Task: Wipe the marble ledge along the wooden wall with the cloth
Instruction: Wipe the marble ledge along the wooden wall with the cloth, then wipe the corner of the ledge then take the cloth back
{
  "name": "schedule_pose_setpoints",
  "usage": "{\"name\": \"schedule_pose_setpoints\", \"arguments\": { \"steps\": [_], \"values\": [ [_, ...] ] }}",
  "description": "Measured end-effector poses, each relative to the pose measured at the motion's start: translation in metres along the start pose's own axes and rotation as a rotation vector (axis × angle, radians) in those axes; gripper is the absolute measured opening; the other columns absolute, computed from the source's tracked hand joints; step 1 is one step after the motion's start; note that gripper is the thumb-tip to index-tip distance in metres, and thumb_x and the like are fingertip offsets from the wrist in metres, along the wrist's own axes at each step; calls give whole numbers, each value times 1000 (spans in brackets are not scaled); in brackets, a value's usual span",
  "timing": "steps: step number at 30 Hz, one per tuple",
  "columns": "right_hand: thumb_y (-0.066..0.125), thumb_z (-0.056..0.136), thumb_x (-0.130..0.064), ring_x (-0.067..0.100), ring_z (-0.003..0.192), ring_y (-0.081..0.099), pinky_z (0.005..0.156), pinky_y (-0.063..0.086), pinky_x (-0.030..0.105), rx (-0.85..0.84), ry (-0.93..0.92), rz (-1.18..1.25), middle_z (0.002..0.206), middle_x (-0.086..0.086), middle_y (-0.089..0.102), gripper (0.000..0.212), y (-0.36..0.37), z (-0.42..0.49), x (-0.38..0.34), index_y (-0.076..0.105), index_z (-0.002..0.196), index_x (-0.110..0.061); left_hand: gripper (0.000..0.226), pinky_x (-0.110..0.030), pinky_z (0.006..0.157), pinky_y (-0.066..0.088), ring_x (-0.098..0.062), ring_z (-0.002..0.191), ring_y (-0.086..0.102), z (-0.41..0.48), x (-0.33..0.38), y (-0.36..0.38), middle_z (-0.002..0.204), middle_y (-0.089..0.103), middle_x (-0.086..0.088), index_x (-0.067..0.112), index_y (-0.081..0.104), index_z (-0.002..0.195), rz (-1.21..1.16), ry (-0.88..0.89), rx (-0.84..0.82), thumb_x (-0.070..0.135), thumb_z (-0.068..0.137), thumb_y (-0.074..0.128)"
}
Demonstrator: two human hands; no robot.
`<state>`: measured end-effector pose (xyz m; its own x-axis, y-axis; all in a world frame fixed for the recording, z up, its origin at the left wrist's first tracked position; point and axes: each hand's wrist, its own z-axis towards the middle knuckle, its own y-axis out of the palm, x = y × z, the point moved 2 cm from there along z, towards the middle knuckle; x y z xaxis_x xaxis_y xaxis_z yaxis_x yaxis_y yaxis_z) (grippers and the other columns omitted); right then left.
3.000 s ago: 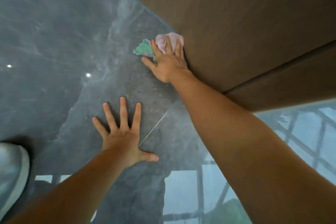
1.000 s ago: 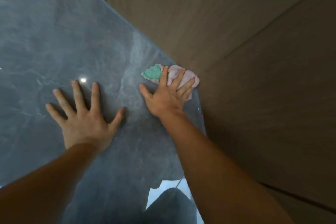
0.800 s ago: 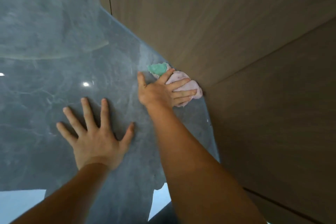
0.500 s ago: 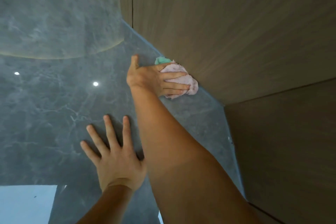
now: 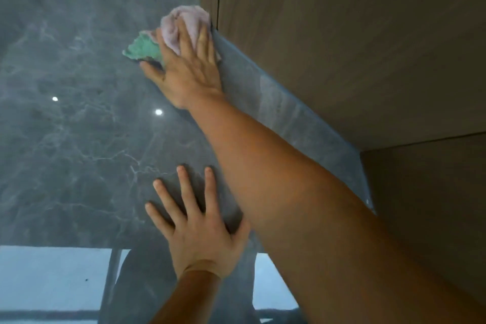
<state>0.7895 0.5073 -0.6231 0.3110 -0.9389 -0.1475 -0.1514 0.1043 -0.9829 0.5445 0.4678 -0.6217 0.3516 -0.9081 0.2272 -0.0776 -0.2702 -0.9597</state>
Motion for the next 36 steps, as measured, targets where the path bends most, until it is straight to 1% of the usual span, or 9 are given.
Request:
{"name": "schedule_pose_setpoints", "arguments": {
  "steps": [4, 8, 11, 19, 24, 27, 30, 33, 36],
  "values": [
    [39, 88, -62, 41, 148, 5, 119, 17, 54, 15, -7, 38, 165, 4, 13, 69, -3, -89, 82, 31, 150, -33, 97, -72, 115, 1, -53, 149, -2, -4, -7, 16, 165, 16, -21, 26, 27, 155, 35, 0, -169, 78, 74, 40],
    [42, 93, -57, 43, 149, 1, 120, 15, 56, -133, 156, 55, 166, 5, 8, 69, -9, -199, 162, 22, 154, -32, 98, -72, 115, 1, -50, 150, -5, 1, -6, 18, 166, 11, -17, 30, 18, 156, 62, -13, -132, 86, 77, 28],
    [42, 93, -58, 40, 150, -2, 123, 9, 49, -194, 306, 36, 166, 8, 1, 72, -14, -268, 198, 15, 155, -32, 96, -74, 115, 2, -50, 149, -5, -5, -6, 18, 166, 10, -17, 30, 17, 155, 41, -3, -101, 85, 77, 28],
    [40, 93, -62, 47, 148, -8, 122, 1, 53, -155, 371, 74, 166, 11, -3, 75, 3, -359, 189, 15, 156, -29, 94, -75, 114, 1, -56, 148, 2, -7, -6, 22, 165, 13, -22, 27, 22, 154, 33, 44, 44, 80, 77, 38],
    [31, 93, -66, 44, 148, -12, 123, -5, 50, -206, 247, 36, 165, 11, -6, 77, 11, -439, 199, 5, 156, -30, 94, -72, 116, 3, -54, 148, 3, -22, -2, 27, 165, 11, -24, 21, 19, 155, 56, 53, 47, 78, 81, 32],
    [33, 93, -65, 44, 149, -8, 123, -3, 49, -192, 210, 22, 166, 10, -4, 75, 13, -473, 198, 11, 156, -31, 93, -69, 118, 3, -53, 149, 4, -79, 18, 42, 163, 11, -29, 13, 19, 156, 37, 59, 27, 68, 82, 36],
    [45, 92, -59, 44, 149, -1, 124, 2, 49, -137, 210, 130, 166, 9, 7, 70, 11, -506, 196, 25, 153, -34, 94, -68, 118, 2, -52, 149, 3, -136, 46, 56, 163, 10, -30, 11, 17, 156, 7, 45, -31, 64, 82, 40],
    [54, 90, -45, 44, 147, 5, 123, 9, 49, -213, 222, 202, 165, 5, 14, 67, 3, -548, 198, 29, 151, -36, 92, -65, 118, 5, -51, 149, 2, -181, 77, 56, 165, 8, -24, 15, 18, 156, 6, -21, -181, 64, 83, 44],
    [59, 87, -27, 40, 145, 20, 119, 24, 45, -321, 345, 417, 160, 6, 29, 63, -14, -586, 195, 40, 147, -30, 76, -58, 116, 18, -46, 148, 13, -239, 126, 44, 166, 15, -12, 25, 35, 149, 75, 110, -440, 71, 88, 29]
  ]
}}
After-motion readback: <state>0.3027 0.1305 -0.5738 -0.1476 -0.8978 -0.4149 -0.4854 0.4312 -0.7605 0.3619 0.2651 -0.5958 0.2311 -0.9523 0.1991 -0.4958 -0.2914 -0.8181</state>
